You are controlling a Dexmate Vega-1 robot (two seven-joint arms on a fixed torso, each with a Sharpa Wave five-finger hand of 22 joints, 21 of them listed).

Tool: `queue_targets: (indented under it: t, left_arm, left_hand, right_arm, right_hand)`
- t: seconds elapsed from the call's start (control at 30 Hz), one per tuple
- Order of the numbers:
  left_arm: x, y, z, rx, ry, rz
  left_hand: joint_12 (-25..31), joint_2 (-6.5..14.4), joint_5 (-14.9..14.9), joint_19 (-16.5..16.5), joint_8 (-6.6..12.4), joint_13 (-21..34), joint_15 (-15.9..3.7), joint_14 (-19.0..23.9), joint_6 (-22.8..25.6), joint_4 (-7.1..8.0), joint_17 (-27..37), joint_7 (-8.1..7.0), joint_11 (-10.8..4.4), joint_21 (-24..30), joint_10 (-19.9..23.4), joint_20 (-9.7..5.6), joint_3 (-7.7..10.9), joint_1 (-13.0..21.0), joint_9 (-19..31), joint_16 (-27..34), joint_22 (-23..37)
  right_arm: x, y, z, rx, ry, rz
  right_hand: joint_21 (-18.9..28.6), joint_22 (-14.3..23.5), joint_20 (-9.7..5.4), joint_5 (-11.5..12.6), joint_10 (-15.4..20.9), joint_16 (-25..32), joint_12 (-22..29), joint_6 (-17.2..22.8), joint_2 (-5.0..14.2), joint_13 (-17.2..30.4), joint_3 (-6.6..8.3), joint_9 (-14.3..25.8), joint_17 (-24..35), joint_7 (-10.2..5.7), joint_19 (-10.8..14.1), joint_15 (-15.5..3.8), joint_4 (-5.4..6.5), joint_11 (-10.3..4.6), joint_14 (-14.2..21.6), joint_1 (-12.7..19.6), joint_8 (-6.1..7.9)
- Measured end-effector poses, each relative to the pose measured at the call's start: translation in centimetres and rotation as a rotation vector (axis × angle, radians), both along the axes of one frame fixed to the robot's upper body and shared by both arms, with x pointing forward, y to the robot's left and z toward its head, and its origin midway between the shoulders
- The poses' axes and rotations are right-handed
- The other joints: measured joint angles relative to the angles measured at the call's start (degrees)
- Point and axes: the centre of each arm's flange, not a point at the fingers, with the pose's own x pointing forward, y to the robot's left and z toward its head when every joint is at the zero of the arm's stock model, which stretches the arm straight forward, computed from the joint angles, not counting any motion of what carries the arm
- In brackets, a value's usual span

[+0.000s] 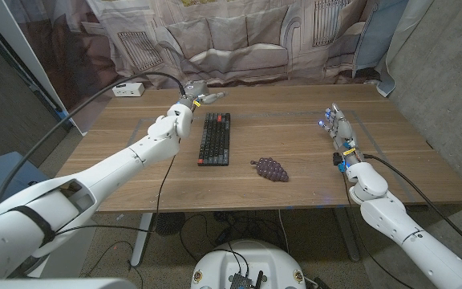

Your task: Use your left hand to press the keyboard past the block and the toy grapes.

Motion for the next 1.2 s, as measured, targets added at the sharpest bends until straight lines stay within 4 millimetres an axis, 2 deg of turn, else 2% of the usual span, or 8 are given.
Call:
queue_targets:
  t: [1.2]
  left_arm:
    - [3.2, -2.0, -1.4, 0.066, 0.123, 0.001]
  left_hand:
    - [0.0, 0.0, 0.4, -0.5, -1.06, 0.0, 0.15, -0.8, -0.3, 0.00, 0.0, 0.31, -0.09, -0.2, -0.5, 0.08, -0.47, 0.0, 0.0, 0.0, 0.0]
  right_arm:
    - [-0.9, 0.3, 0.4, -0.016, -0.013, -0.001]
  right_hand:
    - [-0.5, 0.0, 0.32, 0.0, 0.6, 0.0, 0.0, 0.6, 0.23, 0.0, -0.21, 0.0, -0.3, 0.00, 0.3, -0.10, -0.21, -0.02, 0.5, -0.2, 0.00]
